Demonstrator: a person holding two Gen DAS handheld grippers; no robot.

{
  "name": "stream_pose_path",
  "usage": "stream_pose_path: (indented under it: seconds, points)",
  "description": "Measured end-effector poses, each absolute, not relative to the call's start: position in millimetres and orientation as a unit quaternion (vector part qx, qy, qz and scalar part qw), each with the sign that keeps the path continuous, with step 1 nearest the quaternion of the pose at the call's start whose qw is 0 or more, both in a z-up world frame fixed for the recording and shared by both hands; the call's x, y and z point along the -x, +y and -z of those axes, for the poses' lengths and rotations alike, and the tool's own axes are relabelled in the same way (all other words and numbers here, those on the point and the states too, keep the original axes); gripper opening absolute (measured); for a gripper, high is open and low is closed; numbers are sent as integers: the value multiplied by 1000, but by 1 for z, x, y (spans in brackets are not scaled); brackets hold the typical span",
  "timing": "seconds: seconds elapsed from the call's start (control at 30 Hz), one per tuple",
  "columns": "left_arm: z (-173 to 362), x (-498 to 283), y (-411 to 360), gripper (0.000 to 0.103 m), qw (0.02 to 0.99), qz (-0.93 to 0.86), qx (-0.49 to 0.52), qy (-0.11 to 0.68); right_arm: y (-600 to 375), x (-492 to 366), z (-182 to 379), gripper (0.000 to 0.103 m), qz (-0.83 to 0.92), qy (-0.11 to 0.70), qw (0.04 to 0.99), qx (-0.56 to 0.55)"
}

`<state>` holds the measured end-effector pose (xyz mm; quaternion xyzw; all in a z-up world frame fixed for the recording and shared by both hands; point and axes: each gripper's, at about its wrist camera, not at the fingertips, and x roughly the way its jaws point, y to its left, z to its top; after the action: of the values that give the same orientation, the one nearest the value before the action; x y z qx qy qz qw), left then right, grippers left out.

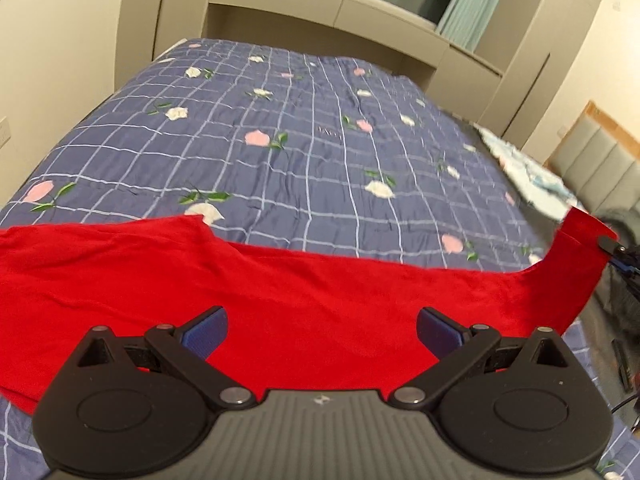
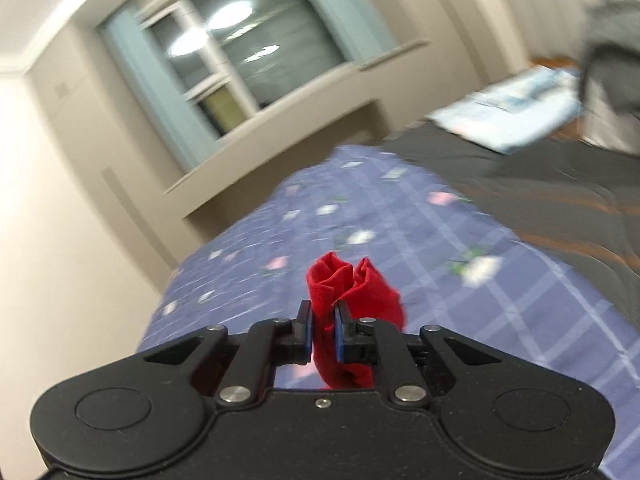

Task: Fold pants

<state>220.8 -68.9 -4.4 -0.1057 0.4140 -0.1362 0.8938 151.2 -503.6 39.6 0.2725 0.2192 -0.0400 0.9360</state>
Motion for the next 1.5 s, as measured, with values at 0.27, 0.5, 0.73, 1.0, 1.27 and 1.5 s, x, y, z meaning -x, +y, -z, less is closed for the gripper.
stream_pose_path:
  seconds: [0.27, 0.5, 0.73, 1.0, 1.27, 1.5]
  points:
    - [1, -213, -24, 102, 898, 108, 146, 401, -381, -169, -51, 10, -66, 250, 948, -186]
    - [24, -214, 1, 102, 885, 79, 170, 425, -286, -170, 2, 10, -110, 310, 939, -102]
    - [43, -213, 0, 102, 874, 80, 170, 448, -252, -156, 60, 12, -115, 358, 925, -51]
    - [54, -223, -29, 102, 858, 128, 190, 459, -268, -132, 57, 76, -138, 337, 929, -74]
    - [73, -244, -76, 102, 832, 180, 204, 483, -322, -111, 37, 95, -27, 285, 957, -55]
    - [92, -253, -114, 101, 824, 179, 188, 504, -378, -136, 47, 97, 96, 292, 950, -57]
